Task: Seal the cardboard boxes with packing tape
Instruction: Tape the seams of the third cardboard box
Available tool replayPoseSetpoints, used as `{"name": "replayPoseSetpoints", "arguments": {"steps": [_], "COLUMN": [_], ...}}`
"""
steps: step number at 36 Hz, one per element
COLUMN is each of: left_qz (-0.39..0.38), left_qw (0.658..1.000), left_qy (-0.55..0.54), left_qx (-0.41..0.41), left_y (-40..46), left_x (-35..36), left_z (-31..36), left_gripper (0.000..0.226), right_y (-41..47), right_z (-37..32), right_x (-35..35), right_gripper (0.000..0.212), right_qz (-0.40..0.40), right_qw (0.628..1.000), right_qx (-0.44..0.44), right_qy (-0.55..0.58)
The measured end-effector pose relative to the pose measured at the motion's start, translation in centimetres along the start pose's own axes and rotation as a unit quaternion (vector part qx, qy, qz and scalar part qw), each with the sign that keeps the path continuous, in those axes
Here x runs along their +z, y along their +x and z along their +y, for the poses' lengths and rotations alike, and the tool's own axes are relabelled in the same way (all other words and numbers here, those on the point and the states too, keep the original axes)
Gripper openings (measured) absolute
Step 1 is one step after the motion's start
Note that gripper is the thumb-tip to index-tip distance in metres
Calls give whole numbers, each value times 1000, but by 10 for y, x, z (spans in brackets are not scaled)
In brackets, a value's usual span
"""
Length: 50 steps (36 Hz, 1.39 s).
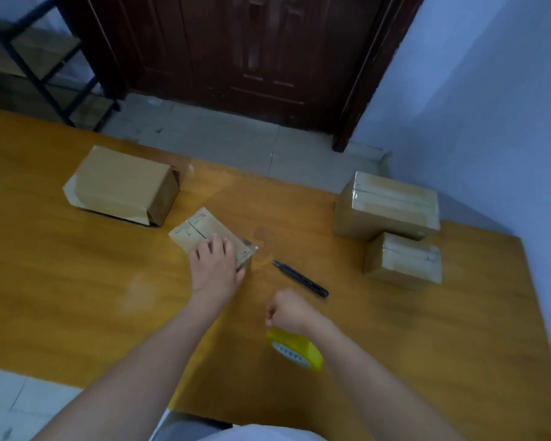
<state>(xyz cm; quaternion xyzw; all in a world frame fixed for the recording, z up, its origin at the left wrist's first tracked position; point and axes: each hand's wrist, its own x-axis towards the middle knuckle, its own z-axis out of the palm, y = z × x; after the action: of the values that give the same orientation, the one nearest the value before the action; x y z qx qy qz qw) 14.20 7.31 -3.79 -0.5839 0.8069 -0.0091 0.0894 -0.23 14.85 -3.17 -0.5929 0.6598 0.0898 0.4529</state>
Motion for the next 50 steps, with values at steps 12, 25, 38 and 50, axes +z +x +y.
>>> {"name": "replayPoseSetpoints", "arguments": {"steps": [12, 25, 38, 50], "left_qz": [-16, -66, -81, -262], "left_qw": [989, 939, 937, 852], "left_qy": [-108, 46, -136, -359], "left_qx": [100, 335, 310, 275], "left_y": [31, 49, 38, 54], "left_x": [-29, -24, -38, -22], "left_z": [-43, -91, -49, 15], "left_gripper": [64, 111, 68, 26], "right_y": [28, 35, 33, 18], "right_z": [-36, -42, -28, -22], "right_x": [2, -5, 5, 10], "right_gripper": [16, 8, 15, 23], "right_qz": [156, 304, 495, 533], "right_qw": [978, 949, 854, 830], "right_qx": [2, 73, 39, -5], "right_qy": [-140, -42, 152, 164]}}
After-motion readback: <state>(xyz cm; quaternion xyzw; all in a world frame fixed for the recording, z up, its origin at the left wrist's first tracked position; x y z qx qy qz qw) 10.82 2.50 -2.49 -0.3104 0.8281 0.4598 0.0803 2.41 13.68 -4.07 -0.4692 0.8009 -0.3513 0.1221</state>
